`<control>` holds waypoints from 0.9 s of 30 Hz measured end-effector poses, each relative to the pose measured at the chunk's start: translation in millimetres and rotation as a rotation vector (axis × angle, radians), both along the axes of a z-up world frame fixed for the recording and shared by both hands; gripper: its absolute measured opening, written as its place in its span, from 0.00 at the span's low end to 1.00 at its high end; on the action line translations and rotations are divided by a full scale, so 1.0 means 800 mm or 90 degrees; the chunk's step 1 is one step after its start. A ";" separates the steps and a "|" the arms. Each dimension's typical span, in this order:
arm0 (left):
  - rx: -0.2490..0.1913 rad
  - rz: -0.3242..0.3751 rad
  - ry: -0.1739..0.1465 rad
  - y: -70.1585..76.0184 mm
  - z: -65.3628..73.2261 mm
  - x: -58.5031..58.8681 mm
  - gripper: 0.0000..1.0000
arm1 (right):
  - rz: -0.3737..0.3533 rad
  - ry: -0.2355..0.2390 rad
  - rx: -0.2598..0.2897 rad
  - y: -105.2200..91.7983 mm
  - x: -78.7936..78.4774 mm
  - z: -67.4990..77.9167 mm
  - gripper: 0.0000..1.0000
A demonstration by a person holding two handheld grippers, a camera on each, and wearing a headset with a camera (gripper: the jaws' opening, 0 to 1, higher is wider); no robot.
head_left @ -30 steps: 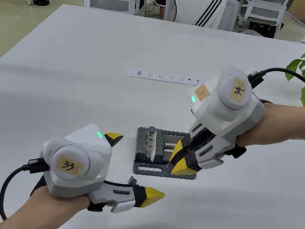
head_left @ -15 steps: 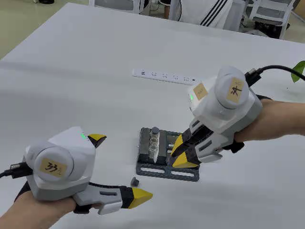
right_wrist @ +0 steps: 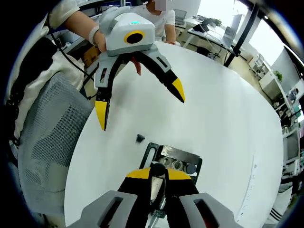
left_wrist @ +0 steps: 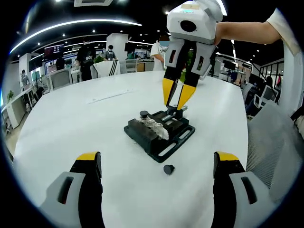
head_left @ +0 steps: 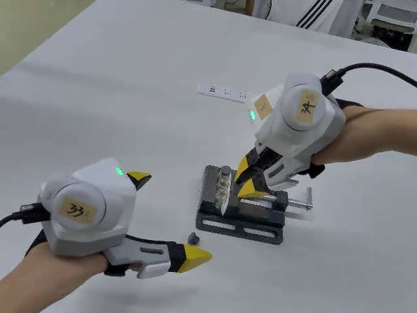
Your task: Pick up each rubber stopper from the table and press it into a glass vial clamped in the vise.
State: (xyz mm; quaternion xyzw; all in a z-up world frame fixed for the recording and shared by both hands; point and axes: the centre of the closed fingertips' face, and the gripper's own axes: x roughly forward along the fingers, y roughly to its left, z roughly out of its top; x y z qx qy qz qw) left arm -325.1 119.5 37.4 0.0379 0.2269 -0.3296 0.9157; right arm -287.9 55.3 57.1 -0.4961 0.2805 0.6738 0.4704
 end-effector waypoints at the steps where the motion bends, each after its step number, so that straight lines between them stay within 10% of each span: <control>1: 0.002 0.001 -0.001 0.000 0.000 0.000 0.98 | 0.010 -0.003 -0.002 0.001 0.002 -0.001 0.06; 14: -0.006 0.007 0.013 0.001 -0.005 0.004 0.97 | 0.213 -0.101 -0.045 0.009 0.034 -0.016 0.05; 27: -0.019 0.021 0.014 0.000 -0.004 0.009 0.97 | 0.245 -0.082 -0.061 0.016 0.032 -0.034 0.05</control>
